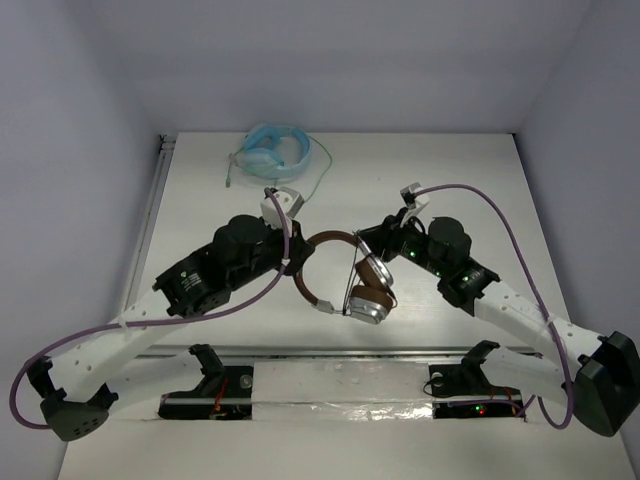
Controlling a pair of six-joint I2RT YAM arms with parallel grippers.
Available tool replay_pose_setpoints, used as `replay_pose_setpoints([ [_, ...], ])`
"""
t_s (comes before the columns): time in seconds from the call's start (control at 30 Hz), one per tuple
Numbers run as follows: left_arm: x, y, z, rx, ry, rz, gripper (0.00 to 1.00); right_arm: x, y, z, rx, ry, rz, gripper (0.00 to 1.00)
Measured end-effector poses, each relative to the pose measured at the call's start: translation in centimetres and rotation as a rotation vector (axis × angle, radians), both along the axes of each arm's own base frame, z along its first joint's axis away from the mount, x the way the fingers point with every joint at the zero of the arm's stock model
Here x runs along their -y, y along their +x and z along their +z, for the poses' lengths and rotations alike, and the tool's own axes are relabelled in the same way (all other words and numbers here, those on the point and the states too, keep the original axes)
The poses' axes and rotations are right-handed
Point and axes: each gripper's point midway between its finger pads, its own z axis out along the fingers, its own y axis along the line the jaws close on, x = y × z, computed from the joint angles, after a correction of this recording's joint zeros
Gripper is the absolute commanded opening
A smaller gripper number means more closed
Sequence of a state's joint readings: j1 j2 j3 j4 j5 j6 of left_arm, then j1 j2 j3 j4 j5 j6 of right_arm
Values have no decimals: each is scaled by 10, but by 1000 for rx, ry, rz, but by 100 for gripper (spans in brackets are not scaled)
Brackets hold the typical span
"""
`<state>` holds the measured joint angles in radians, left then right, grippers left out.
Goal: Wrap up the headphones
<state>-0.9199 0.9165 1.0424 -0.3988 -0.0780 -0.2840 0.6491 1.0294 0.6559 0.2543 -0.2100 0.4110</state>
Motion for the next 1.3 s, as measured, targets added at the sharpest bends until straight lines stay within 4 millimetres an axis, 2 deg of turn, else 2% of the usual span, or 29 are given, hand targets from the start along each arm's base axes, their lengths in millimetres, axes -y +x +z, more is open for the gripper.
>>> replay_pose_setpoints([
  [0.13, -2, 0, 32, 49, -86, 10, 0, -4, 0, -1, 24, 36, 16, 44],
  [0.27, -2, 2, 63, 90, -156, 20, 0, -5, 2, -13, 19, 33, 16, 49],
  [0.4, 0, 4, 81, 108, -191, 23, 0, -10, 1, -16, 18, 34, 42, 49],
  [0.57, 2, 4, 83, 101, -200, 26, 0, -19, -4, -23, 0, 41, 101, 48],
  [0.77, 4, 5, 82, 88, -206, 30, 0, -26, -1, -24, -10, 77, 114, 37],
  [1.0, 5, 6, 91, 94, -227, 33, 0, -30, 2, -43, -52, 100, 109, 44],
  [1.2, 13, 7, 99, 101, -258, 14, 0, -36, 11, -57, -77, 98, 101, 44],
  [1.3, 16, 9, 99, 99, -256, 13, 0, -40, 17, -58, -72, 102, 96, 40],
])
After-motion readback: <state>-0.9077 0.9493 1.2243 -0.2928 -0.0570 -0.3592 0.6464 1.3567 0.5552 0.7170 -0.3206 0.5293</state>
